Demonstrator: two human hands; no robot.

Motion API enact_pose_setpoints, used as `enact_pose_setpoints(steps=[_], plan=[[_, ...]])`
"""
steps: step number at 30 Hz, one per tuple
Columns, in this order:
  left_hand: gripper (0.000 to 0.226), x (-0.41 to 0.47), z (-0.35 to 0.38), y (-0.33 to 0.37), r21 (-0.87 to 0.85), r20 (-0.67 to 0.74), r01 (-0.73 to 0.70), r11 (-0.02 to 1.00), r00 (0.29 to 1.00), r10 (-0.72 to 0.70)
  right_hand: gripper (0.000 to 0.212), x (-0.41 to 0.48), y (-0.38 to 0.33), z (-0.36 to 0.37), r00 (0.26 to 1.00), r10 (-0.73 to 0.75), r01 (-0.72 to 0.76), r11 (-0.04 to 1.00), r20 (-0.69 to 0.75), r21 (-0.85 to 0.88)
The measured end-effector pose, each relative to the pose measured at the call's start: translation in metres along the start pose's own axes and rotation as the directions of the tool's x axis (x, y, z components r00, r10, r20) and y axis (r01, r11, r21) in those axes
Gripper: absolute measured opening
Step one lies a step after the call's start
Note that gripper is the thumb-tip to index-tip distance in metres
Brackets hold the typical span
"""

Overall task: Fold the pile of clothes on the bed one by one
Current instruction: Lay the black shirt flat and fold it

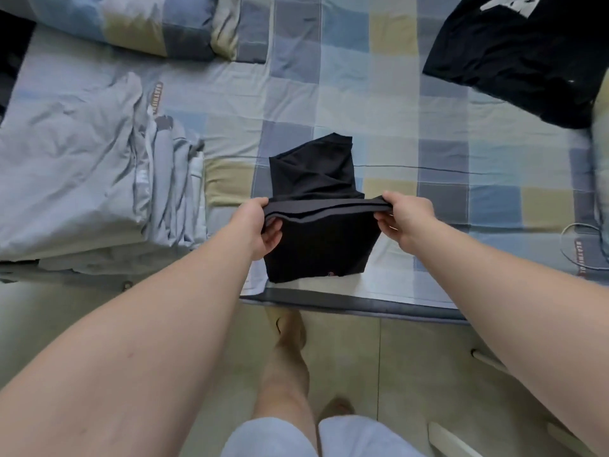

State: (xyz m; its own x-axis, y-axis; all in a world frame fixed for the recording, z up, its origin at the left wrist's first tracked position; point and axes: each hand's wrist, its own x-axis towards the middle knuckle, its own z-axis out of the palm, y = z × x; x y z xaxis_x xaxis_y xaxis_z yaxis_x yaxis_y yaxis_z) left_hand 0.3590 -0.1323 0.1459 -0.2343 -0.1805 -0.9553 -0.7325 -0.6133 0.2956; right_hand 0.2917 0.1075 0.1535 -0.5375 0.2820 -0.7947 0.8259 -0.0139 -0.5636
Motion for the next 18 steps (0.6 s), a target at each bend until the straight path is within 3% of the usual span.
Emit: enact_pose_setpoints(steps=[10, 13, 16, 18], plan=[[0.013, 0.136, 0.073, 0.124, 0.068, 0.008, -0.081, 0.994, 0.997, 0.08, 0.009, 0.152, -0.085, 0.108, 0.995, -0.034, 0.044, 0.994, -0.097, 0.098], [0.025, 0.171, 0.091, 0.132, 0.093, 0.075, -0.145, 0.985, 0.988, 0.138, 0.011, 0.188, -0.091, 0.123, 0.998, -0.049, 0.051, 0.997, -0.039, 0.056], [0.048, 0.205, 0.097, 0.122, 0.334, 0.018, -0.306, 0.892, 0.948, 0.319, 0.034, 0.22, -0.07, 0.123, 0.997, -0.078, 0.081, 0.985, 0.024, -0.155], [0.049, 0.223, 0.085, 0.101, 0.582, -0.063, -0.397, 0.71, 0.848, 0.526, 0.055, 0.236, -0.041, 0.114, 0.99, -0.143, 0.126, 0.909, -0.012, -0.398]])
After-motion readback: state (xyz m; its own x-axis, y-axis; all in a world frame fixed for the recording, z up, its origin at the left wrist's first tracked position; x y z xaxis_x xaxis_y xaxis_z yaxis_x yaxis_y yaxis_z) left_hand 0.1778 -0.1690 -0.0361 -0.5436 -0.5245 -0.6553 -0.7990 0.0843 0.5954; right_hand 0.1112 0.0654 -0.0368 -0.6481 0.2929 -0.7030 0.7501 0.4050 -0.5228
